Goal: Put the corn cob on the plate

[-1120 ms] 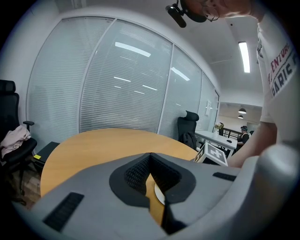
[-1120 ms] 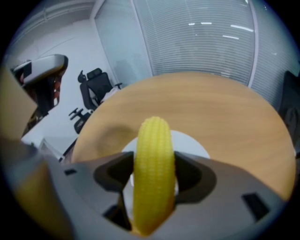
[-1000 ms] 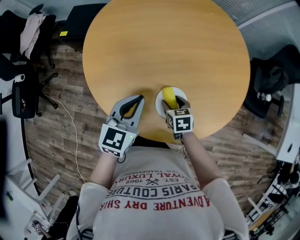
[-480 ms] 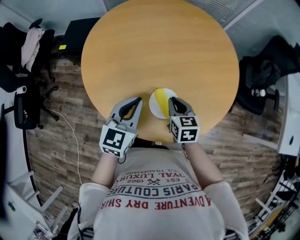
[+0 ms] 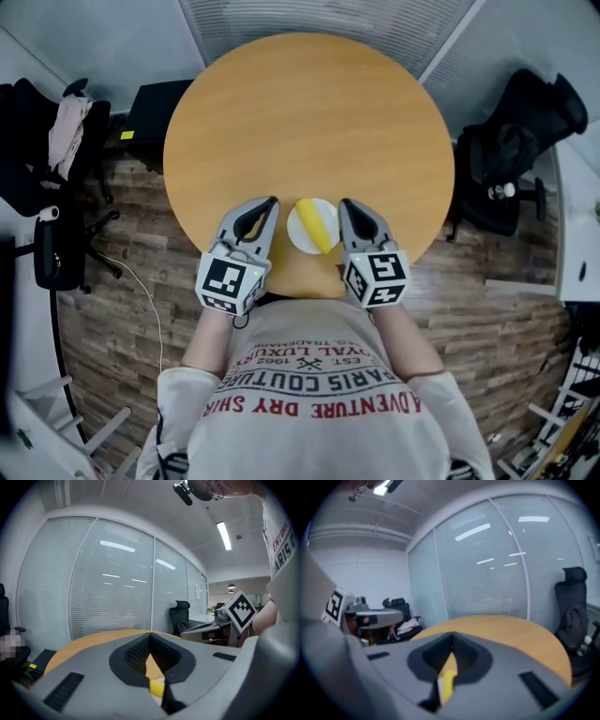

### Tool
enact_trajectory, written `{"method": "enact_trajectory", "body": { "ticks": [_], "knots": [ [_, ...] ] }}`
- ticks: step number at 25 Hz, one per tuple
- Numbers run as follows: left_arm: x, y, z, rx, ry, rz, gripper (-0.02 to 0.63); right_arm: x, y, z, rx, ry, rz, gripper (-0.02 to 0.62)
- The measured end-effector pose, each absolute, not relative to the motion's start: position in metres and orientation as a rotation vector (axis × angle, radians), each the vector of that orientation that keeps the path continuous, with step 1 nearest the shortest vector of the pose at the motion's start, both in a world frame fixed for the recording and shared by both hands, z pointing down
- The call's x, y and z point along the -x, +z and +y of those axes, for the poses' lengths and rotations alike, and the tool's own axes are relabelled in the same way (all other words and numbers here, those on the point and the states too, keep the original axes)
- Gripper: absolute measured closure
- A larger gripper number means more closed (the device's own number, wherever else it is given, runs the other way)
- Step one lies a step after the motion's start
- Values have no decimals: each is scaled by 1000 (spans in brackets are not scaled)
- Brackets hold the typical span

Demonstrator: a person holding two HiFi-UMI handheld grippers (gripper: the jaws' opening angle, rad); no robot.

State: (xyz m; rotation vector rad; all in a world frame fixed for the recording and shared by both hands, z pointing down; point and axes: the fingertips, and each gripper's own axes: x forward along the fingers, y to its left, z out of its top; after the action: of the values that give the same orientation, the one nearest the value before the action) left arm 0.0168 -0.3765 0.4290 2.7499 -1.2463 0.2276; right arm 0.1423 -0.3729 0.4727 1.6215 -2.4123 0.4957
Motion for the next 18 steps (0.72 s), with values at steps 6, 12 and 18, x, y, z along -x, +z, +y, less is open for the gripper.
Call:
{"method": "enact_trajectory", "body": {
  "ticks": [6, 12, 18],
  "knots": [
    [-25, 405, -380, -2800, 182, -1255, 574, -152, 417, -371, -1718, 289, -2499, 567],
    [-29, 396, -382, -2817, 164, -1264, 574, -160, 401, -368, -1745, 230, -2529, 567],
    [-34, 385, -382, -2829, 144, -1269, 574, -166, 395, -365, -1748, 211, -2529, 567]
  ]
}}
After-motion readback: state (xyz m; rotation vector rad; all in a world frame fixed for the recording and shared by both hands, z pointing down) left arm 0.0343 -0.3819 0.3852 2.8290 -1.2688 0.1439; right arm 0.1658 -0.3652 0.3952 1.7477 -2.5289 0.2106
